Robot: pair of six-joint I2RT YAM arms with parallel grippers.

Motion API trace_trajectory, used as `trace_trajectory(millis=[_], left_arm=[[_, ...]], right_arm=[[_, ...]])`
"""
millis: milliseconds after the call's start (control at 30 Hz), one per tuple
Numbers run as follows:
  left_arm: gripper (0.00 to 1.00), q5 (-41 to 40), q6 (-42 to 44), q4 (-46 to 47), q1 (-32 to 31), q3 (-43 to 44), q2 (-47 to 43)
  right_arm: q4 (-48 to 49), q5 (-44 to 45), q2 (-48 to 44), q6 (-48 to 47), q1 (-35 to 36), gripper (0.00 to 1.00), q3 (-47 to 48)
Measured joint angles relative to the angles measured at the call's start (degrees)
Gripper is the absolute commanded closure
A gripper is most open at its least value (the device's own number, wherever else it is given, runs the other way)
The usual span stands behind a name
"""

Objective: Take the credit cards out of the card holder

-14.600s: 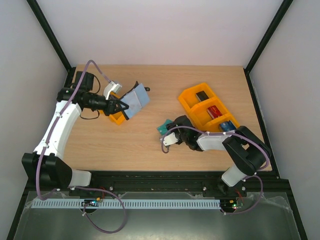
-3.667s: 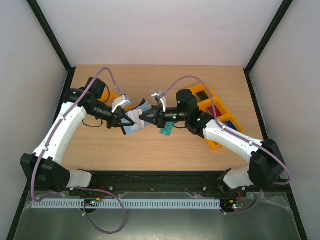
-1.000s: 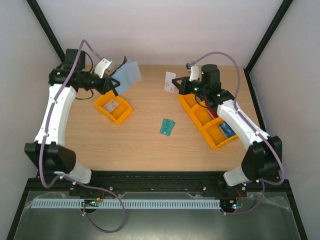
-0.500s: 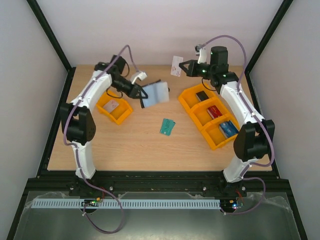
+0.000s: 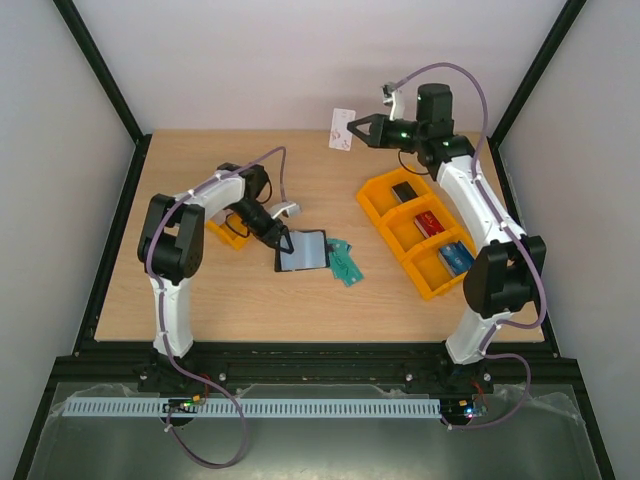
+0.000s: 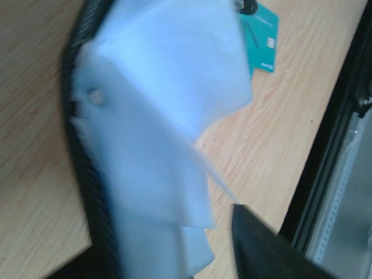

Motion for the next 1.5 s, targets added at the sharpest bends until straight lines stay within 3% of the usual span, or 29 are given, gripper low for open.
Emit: trace_trajectory(millis=[133,333,533,833,1000,1033,1067,1167,1267,1300,1367,1433,1500], left_arm=[[0.27,-3.30,-0.15,1.81,0.11,0.07,-0.02],[0.12,-9.97,1.27,2.27,0.72,1.11,-2.93],[0.10,-12.00,2.56,1.40,3.15,6.12,-10.38],[0.11,2.97,7.65,-2.12,6.45,16.31,-22.10],[0.26,8.26,10.75,-4.85,6.49,15.39,-22.88],[0.32,8.17,10.91,-5.03,6.14,14.62,-22.84],[0.46,7.82,11.04,-5.22,5.88,14.01,-22.77],[0.94,6.49,10.82,-5.51,5.11,12.87,-22.73],[0.98,6.38,10.60,-6.01,4.70,12.66,-22.84],[0.98,6.78,10.34,-6.34,4.52,12.57,-23.04],[0.98,7.34,9.94,-6.45,4.37,12.57,-23.17],[0.98,8.96,7.39,-5.62,4.85,12.57,-23.26],[0.98,10.82,2.21,-2.47,6.32,12.52,-23.56]], right_arm=[[-0.39,-1.42,0.00,-0.13,1.44,0.98,0.00],[-1.60,-2.58,0.00,-0.57,4.09,0.98,0.00],[-3.50,-5.55,0.00,-3.21,6.40,0.98,0.00],[-13.07,-7.98,0.00,-17.92,14.36,0.98,-0.02],[-18.58,-6.80,0.00,-27.10,18.49,0.98,-0.02],[-19.26,-6.69,0.00,-28.52,18.95,0.98,-0.02],[-19.71,-6.67,0.00,-29.62,19.23,0.98,-0.02],[-20.15,-6.64,0.00,-32.30,20.11,0.98,-0.02],[-20.26,-5.16,0.00,-33.66,20.37,0.98,-0.11],[-20.20,-5.01,0.00,-33.97,20.02,0.90,-0.17],[-20.00,-5.09,-0.33,-33.38,19.85,0.54,-0.55],[-15.93,-5.03,-1.77,-30.25,19.69,0.24,-2.95],[-9.33,-6.34,-3.63,-24.94,18.67,0.18,-6.97]])
